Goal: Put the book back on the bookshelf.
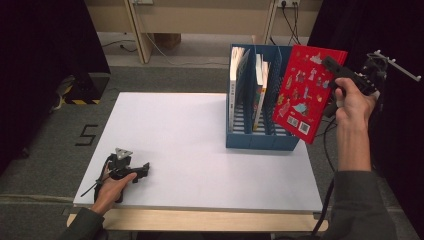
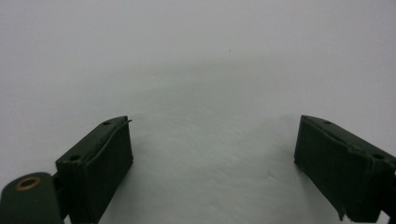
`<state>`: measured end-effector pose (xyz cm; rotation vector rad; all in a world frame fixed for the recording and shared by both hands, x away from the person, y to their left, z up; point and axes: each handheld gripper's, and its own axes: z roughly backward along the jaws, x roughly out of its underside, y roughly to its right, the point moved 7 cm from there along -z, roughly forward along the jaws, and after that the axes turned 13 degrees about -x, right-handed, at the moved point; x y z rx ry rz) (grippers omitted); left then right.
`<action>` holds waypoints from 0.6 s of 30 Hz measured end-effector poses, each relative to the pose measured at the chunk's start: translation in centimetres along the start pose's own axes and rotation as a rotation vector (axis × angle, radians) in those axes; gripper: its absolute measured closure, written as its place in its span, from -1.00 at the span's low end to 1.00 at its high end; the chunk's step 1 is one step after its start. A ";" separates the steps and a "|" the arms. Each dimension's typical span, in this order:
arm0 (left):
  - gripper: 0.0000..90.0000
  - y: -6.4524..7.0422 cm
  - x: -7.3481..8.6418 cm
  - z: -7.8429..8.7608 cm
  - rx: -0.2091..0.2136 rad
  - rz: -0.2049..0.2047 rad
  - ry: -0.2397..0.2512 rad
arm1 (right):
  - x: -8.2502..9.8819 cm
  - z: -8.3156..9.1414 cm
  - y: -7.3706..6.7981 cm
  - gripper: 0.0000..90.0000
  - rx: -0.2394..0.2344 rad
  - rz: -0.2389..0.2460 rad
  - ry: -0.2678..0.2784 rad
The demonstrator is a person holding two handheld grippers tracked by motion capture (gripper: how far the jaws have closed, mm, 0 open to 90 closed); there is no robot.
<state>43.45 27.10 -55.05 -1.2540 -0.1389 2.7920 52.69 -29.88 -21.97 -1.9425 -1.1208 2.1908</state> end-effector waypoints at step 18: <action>-0.77 0.0 0.0 0.0 -0.001 0.000 0.000 | -1.7 -5.0 4.0 0.68 0.132 0.001 0.028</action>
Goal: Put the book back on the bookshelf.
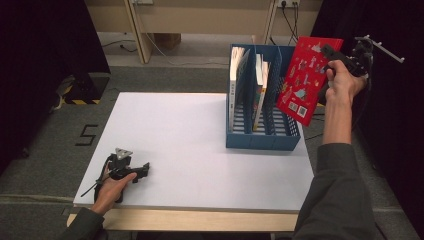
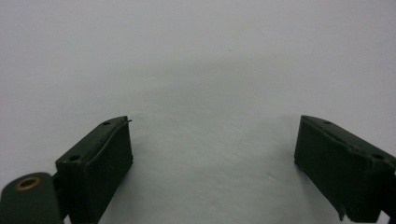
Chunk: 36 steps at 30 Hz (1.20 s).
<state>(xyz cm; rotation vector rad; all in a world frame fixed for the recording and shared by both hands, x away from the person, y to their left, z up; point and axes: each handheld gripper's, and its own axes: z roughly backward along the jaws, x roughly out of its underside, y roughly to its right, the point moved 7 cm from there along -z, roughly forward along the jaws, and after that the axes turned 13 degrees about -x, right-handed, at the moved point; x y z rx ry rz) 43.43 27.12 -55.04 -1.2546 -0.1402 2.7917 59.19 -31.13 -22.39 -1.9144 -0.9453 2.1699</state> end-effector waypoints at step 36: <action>-0.78 0.1 0.0 0.0 0.006 -0.002 0.005 | 10.2 -3.8 2.5 0.56 -0.007 -0.011 -0.137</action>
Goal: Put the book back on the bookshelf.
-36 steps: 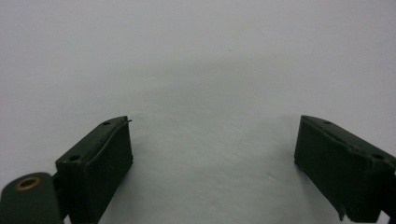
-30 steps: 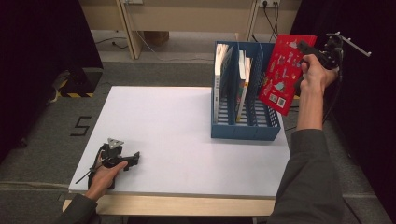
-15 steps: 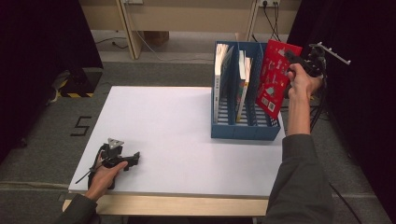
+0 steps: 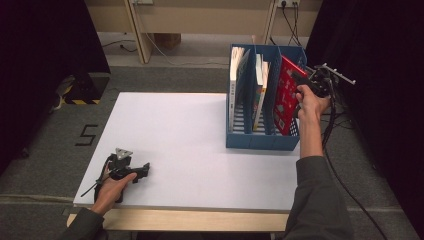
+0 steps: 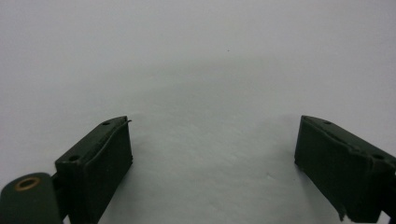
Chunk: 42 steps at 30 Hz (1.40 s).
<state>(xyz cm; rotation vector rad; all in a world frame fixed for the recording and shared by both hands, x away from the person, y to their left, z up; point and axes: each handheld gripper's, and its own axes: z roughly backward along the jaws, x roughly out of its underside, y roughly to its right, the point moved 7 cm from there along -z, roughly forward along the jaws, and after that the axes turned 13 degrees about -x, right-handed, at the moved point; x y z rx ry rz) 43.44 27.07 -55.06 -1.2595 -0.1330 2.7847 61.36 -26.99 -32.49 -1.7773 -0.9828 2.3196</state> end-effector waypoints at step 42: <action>-0.78 0.0 0.0 0.0 -0.001 -0.005 -0.003 | 6.7 5.4 1.0 0.52 -0.095 0.053 -0.128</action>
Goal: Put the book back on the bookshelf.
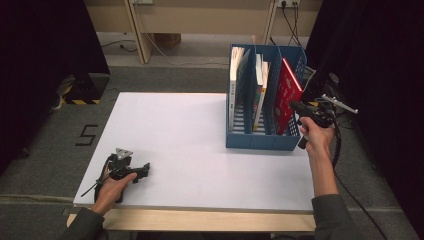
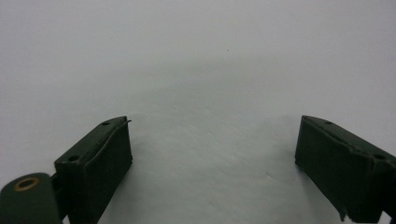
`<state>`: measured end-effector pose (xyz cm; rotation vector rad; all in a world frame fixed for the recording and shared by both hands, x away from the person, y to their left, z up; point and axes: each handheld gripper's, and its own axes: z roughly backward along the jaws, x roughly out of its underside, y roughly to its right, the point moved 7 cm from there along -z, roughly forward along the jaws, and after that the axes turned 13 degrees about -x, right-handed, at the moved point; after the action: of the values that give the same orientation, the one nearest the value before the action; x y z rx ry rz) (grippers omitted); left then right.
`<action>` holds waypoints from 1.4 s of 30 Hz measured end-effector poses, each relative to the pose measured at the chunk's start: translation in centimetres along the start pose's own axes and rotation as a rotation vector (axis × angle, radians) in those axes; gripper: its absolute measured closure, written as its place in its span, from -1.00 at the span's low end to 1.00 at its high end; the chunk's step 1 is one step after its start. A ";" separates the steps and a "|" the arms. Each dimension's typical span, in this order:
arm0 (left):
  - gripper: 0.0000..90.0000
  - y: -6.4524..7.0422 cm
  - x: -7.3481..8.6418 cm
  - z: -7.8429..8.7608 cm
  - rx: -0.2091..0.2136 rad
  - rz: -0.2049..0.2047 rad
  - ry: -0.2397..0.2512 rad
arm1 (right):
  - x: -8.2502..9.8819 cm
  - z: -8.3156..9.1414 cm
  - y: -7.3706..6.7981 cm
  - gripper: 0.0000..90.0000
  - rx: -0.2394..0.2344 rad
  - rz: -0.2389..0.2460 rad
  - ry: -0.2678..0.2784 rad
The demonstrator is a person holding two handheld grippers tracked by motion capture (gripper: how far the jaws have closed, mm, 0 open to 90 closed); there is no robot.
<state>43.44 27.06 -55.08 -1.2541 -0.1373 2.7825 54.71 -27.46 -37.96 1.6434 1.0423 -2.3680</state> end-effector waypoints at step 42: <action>-0.80 0.0 0.0 0.0 0.006 -0.005 -0.002 | 0.4 -0.9 -2.6 -0.38 -0.049 0.056 -0.069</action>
<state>43.47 27.05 -55.10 -1.2484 -0.1323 2.7781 54.23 -24.87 -37.21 1.5416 1.0202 -2.3276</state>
